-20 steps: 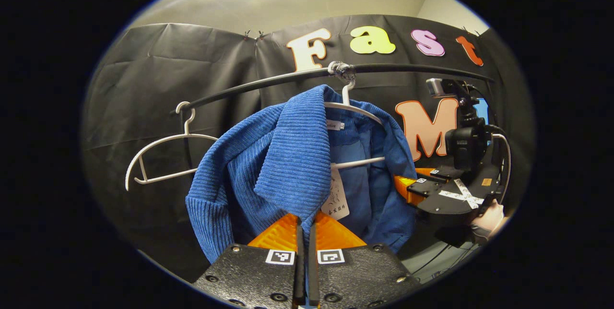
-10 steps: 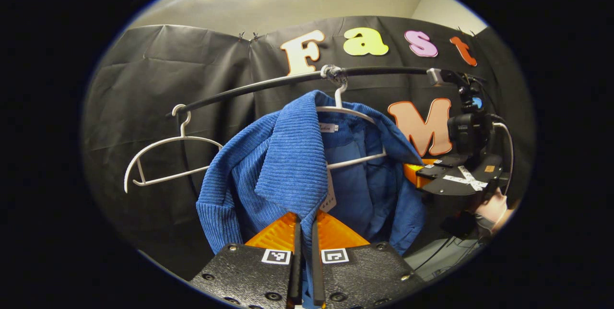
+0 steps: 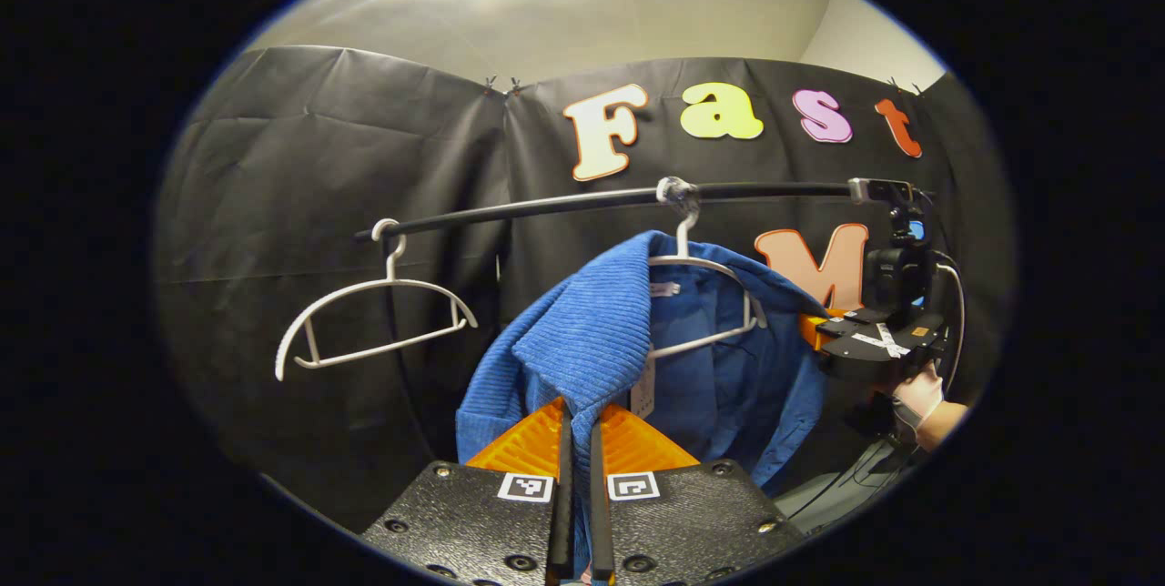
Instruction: Grasp the clothes on the hanger with both hands and then place them into the laundry hamper below.
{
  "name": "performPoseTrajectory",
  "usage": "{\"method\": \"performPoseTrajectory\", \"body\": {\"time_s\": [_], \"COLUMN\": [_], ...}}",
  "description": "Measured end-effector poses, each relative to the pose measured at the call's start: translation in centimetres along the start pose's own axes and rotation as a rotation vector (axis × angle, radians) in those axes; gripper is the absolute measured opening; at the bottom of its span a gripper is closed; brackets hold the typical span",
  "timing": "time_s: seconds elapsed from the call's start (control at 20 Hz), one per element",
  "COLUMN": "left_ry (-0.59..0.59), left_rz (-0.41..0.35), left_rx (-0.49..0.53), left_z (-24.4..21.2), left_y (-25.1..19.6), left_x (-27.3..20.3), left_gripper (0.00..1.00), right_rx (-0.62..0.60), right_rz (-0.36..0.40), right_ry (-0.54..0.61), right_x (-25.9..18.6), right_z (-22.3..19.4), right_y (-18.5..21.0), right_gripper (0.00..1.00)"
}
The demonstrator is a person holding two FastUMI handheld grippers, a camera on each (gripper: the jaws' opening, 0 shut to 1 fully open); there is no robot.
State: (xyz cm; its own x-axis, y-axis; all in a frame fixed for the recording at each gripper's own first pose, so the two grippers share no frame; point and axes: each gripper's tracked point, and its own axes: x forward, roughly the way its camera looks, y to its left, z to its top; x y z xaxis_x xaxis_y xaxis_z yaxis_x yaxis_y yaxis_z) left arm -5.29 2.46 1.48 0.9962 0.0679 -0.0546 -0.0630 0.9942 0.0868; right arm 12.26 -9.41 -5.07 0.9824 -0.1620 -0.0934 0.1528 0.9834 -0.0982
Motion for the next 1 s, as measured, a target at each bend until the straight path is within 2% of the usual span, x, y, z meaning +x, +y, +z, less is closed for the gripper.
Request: {"method": "performPoseTrajectory", "body": {"time_s": [0.15, 0.2, 0.3, 0.35, 0.4, 0.55, 0.6, 0.65, 1.0], "left_ry": [-0.018, -0.024, -0.032, -0.04, -0.045, -0.062, -0.069, -0.074, -0.102], "left_rz": [0.072, 0.086, 0.104, 0.116, 0.125, 0.138, 0.143, 0.146, 0.167], "left_rx": [0.004, 0.003, 0.013, 0.025, 0.035, 0.056, 0.063, 0.063, 0.112], "left_z": [1.4, 1.9, 2.6, 2.9, 3.3, 4.4, 4.7, 5.1, 6.7], "left_y": [2.5, 3.2, 4.2, 4.7, 5.1, 6.0, 6.5, 6.8, 8.9], "left_x": [0.1, 0.2, 0.5, 0.6, 0.7, 1.0, 1.1, 1.3, 3.0], "left_gripper": [0.08, 0.02, 0.02, 0.02, 0.04, 0.06, 0.01, 0.04, 0.01], "right_rx": [0.016, 0.02, 0.006, 0.004, 0.006, 0.008, 0.009, 0.01, 0.022], "right_rz": [-0.009, -0.009, -0.008, -0.005, -0.001, 0.002, 0.004, 0.005, 0.008], "right_ry": [-0.019, -0.024, -0.03, -0.034, -0.035, -0.037, -0.037, -0.039, -0.053], "right_x": [0.5, 0.7, 1.1, 1.2, 1.2, 1.5, 1.5, 1.7, 2.5], "right_z": [0.6, 0.8, 1.0, 1.2, 1.3, 1.1, 1.1, 1.1, 1.2], "right_y": [-0.4, -0.4, -0.3, -0.3, -0.2, -0.2, -0.1, -0.1, 0.3], "right_gripper": [0.05, 0.05, 0.05, 0.0, 0.05, 0.05, 0.05, 0.05, 0.05]}}
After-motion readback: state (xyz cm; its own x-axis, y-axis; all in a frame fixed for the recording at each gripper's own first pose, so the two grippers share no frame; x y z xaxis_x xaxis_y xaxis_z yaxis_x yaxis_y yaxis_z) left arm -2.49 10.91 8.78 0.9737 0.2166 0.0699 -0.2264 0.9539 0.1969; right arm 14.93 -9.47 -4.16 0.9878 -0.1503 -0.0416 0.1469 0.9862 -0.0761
